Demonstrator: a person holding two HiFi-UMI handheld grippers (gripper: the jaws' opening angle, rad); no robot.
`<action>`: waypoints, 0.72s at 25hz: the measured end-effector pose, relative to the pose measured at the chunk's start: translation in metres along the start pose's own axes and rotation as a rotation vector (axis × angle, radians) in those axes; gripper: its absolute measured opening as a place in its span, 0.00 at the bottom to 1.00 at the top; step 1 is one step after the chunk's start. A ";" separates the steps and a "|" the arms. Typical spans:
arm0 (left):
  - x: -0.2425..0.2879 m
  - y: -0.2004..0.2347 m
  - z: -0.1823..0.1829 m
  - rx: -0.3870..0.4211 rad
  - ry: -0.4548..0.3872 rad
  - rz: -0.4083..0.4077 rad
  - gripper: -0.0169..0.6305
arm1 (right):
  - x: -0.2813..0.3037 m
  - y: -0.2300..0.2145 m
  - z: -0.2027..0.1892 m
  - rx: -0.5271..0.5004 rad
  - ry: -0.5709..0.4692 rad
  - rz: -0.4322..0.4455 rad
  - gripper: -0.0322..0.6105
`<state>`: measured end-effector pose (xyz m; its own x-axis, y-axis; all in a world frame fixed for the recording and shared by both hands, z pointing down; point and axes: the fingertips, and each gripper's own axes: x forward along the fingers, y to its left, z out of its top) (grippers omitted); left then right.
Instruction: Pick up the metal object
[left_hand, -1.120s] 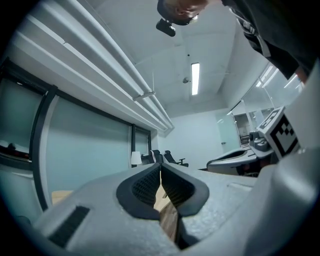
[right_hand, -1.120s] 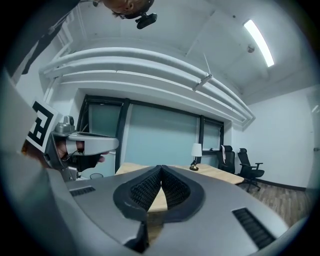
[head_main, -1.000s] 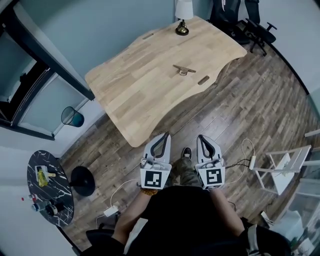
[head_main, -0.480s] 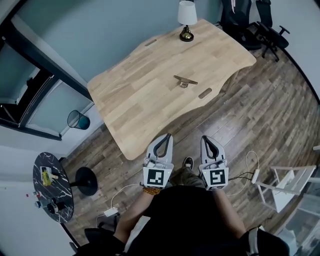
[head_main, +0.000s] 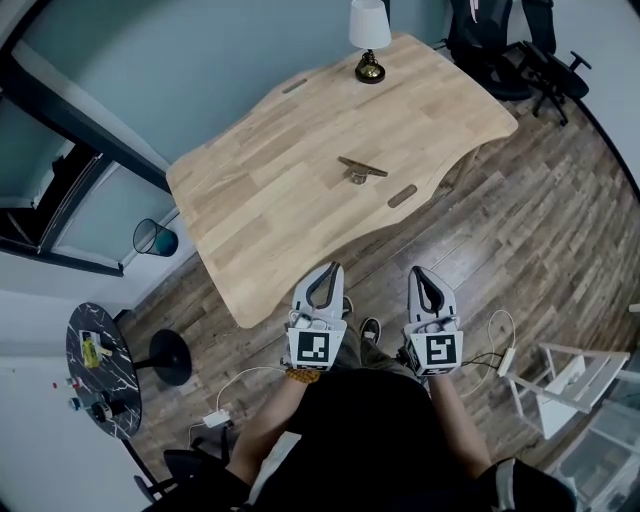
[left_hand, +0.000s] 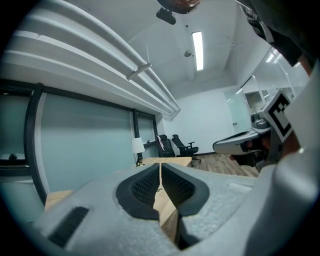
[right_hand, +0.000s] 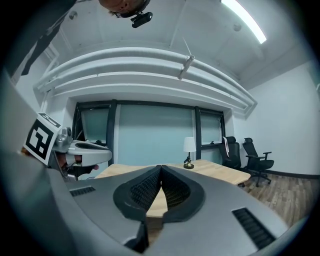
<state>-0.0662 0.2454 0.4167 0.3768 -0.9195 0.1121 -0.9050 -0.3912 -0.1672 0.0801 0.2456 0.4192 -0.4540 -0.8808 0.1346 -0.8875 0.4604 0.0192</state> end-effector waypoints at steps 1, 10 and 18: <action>0.005 -0.001 -0.002 -0.004 0.005 0.000 0.06 | 0.002 -0.005 -0.003 0.009 0.006 -0.004 0.06; 0.064 0.006 -0.012 -0.052 -0.006 0.005 0.06 | 0.039 -0.044 -0.011 0.023 0.010 -0.032 0.06; 0.138 0.016 -0.013 -0.075 0.010 -0.008 0.06 | 0.087 -0.097 0.007 0.027 0.004 -0.056 0.06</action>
<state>-0.0318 0.1130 0.4417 0.3826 -0.9157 0.1228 -0.9143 -0.3943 -0.0924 0.1266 0.1238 0.4221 -0.4034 -0.9046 0.1377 -0.9133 0.4073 0.0002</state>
